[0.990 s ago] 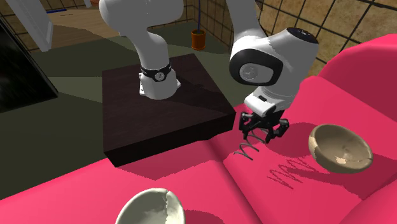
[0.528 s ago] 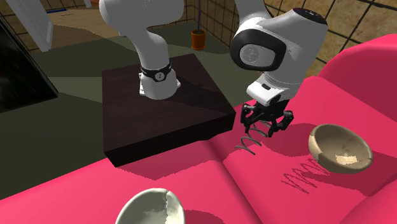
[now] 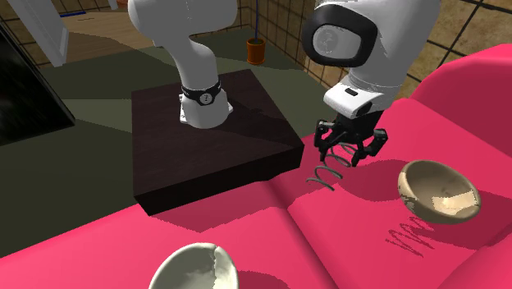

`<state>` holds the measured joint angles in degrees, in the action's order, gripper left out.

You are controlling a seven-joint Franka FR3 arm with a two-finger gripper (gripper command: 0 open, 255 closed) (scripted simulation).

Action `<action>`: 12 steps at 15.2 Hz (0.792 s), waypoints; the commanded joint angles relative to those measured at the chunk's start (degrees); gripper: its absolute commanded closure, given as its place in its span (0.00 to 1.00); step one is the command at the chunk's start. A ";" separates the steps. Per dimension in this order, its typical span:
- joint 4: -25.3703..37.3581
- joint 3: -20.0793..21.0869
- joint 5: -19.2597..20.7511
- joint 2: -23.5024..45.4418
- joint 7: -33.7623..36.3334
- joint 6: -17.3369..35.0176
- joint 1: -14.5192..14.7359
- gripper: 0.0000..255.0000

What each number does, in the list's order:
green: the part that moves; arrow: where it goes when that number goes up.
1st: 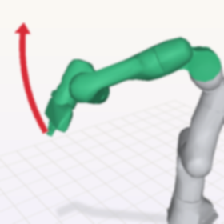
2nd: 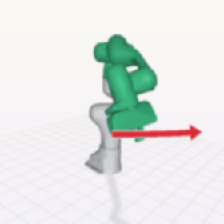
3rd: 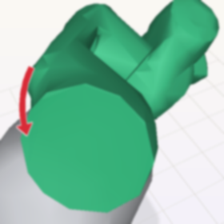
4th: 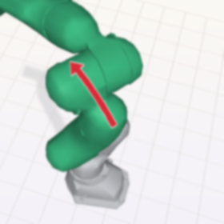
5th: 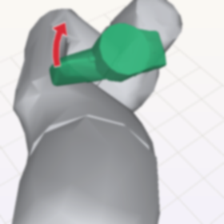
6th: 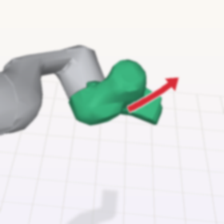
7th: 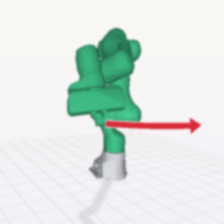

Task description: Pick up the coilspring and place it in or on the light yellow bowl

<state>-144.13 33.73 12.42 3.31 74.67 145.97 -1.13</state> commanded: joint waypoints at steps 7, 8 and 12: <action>-2.32 -2.76 -5.58 -5.42 -10.68 -1.31 -3.18 1.00; -2.77 -3.63 -5.89 -5.86 -12.57 -1.10 -3.93 1.00; -3.80 -7.31 -6.49 -6.91 -19.77 -0.47 -6.97 1.00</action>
<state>-147.54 27.32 6.08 -3.29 56.81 145.25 -7.35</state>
